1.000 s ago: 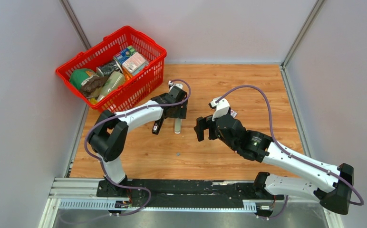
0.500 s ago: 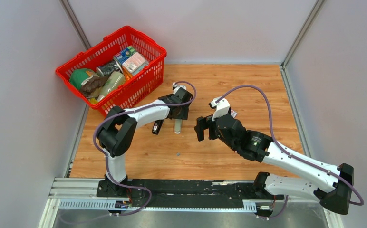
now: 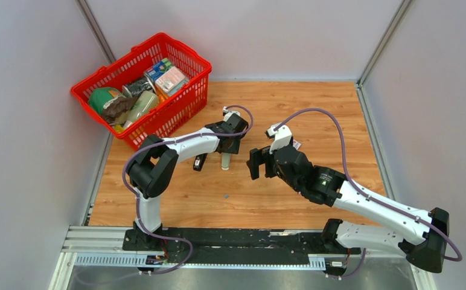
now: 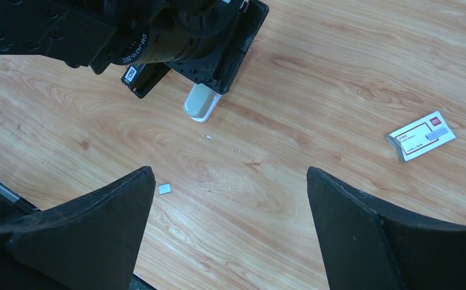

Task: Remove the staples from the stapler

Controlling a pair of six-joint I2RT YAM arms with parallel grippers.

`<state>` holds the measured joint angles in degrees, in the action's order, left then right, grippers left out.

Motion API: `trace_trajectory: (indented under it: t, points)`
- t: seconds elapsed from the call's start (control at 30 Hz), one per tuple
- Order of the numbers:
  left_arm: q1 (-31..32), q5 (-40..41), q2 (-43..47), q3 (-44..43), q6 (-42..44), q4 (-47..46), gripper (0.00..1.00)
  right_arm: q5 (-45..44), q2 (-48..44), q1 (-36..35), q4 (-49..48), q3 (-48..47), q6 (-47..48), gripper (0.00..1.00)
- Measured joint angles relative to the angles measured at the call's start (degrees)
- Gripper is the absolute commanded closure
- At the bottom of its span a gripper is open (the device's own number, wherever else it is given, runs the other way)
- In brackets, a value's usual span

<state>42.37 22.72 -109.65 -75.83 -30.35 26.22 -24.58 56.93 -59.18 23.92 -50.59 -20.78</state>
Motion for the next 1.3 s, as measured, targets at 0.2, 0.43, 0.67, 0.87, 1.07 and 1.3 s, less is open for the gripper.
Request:
trace_trajectory:
  t: [0.2, 0.43, 0.67, 0.87, 1.07, 1.3]
  points:
    - [0.4, 0.3, -0.3, 0.0, 0.0, 0.6, 0.42, 0.0, 0.0, 0.0, 0.0, 0.0, 0.0, 0.0]
    - [0.7, 0.2, -0.3, 0.0, 0.2, 0.8, 0.7, 0.0, 0.0, 0.0, 0.0, 0.0, 0.0, 0.0]
    - [0.7, -0.6, -0.3, 0.1, 2.7, 0.0, 1.0, 0.0, -0.2, 0.0, 0.1, 0.0, 0.0, 0.0]
    - [0.7, -5.9, 2.6, 3.2, 8.3, -2.2, 1.0, -0.5, -3.0, 0.0, 2.0, 0.1, 0.3, 0.0]
    - [0.7, -15.4, 12.8, 8.5, 13.5, -2.5, 1.0, 0.1, -7.2, 0.0, 4.5, 0.1, 1.5, 0.01]
    - [0.7, -30.4, 26.1, 9.8, 17.7, -2.7, 1.0, 5.9, -9.9, 0.0, 7.9, -0.3, 3.3, 0.02]
